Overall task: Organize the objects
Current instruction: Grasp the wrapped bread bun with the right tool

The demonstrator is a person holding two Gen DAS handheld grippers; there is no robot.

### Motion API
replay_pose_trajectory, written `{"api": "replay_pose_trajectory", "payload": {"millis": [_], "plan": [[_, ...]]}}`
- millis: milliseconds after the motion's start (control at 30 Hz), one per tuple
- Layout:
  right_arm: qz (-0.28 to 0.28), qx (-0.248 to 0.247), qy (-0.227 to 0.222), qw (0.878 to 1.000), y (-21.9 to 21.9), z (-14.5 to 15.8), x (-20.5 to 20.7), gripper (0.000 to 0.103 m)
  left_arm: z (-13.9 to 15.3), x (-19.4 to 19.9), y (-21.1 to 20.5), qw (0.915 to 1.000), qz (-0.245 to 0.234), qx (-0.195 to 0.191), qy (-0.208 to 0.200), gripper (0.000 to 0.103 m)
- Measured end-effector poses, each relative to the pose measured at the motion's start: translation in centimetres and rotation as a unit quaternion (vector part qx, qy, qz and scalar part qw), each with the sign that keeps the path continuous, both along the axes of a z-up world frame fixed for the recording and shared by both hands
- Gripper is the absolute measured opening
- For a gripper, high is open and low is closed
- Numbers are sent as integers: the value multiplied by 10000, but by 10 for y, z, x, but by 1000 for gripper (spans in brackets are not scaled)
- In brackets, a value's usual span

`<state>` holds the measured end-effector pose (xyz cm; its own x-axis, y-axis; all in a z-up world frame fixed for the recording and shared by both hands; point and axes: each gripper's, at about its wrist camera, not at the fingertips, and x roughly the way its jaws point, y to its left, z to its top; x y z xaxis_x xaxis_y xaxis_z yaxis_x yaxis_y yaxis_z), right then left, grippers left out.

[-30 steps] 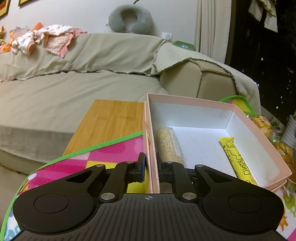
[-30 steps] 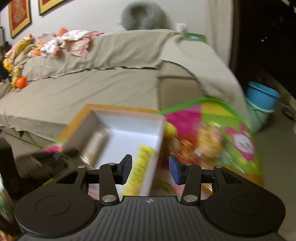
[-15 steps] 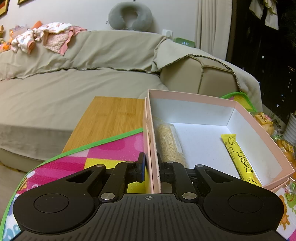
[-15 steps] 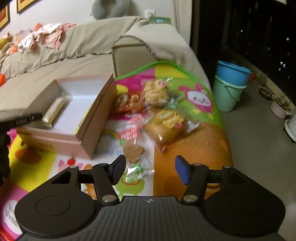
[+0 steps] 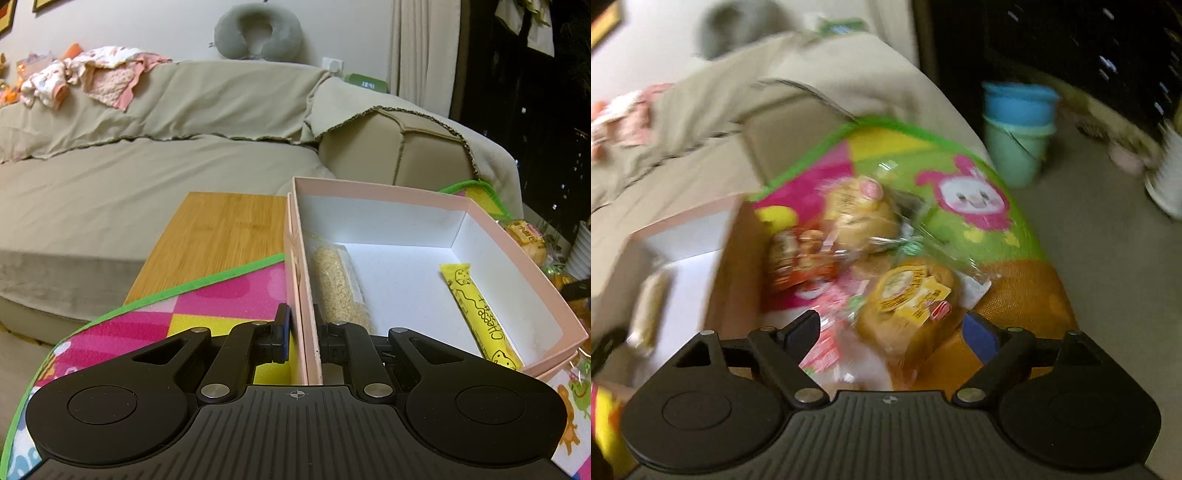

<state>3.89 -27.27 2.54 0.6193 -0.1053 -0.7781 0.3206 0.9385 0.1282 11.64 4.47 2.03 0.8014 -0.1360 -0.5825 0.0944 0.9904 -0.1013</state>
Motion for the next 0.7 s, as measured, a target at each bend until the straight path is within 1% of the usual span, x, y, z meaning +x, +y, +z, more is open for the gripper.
{"api": "replay_pose_trajectory", "payload": {"millis": [33,100,133,167,200,233,267,333,367,433,500,600,700], "plan": [[-139,14,64,9999,-2,-6,8,85,0,0,0,10000,-2,-6,0,12],[-199,32,52,9998,-3,-15,19,85,0,0,0,10000,-8,-21,2,12],[-232,-28,34,9997,-2,-17,21,82,0,0,1,10000,-11,-28,3,12],[-235,-112,51,9996,-1,-18,22,77,0,0,1,10000,-15,-29,2,12],[-217,-178,64,9996,-1,-18,21,65,0,0,1,10000,-17,-27,1,12],[-152,-185,41,9997,-1,-16,18,60,0,0,1,10000,-17,-26,2,12],[-51,-112,18,9999,-2,-12,14,59,0,0,1,10000,-18,-25,2,12],[49,-80,-37,9999,-4,-2,1,58,0,0,1,10000,-18,-25,6,12],[133,-160,-93,9997,-2,4,-8,58,1,0,1,10000,-18,-17,8,12],[356,-272,-201,9988,4,19,-29,58,1,0,1,10000,-20,6,9,12],[591,-236,-247,9977,10,33,-50,58,1,1,0,10000,-17,7,17,12],[1068,-244,-194,9938,28,48,-79,58,1,1,0,10000,-7,-9,24,12],[1553,-240,-61,9876,51,57,-102,58,1,2,1,10000,19,-38,25,12]]}}
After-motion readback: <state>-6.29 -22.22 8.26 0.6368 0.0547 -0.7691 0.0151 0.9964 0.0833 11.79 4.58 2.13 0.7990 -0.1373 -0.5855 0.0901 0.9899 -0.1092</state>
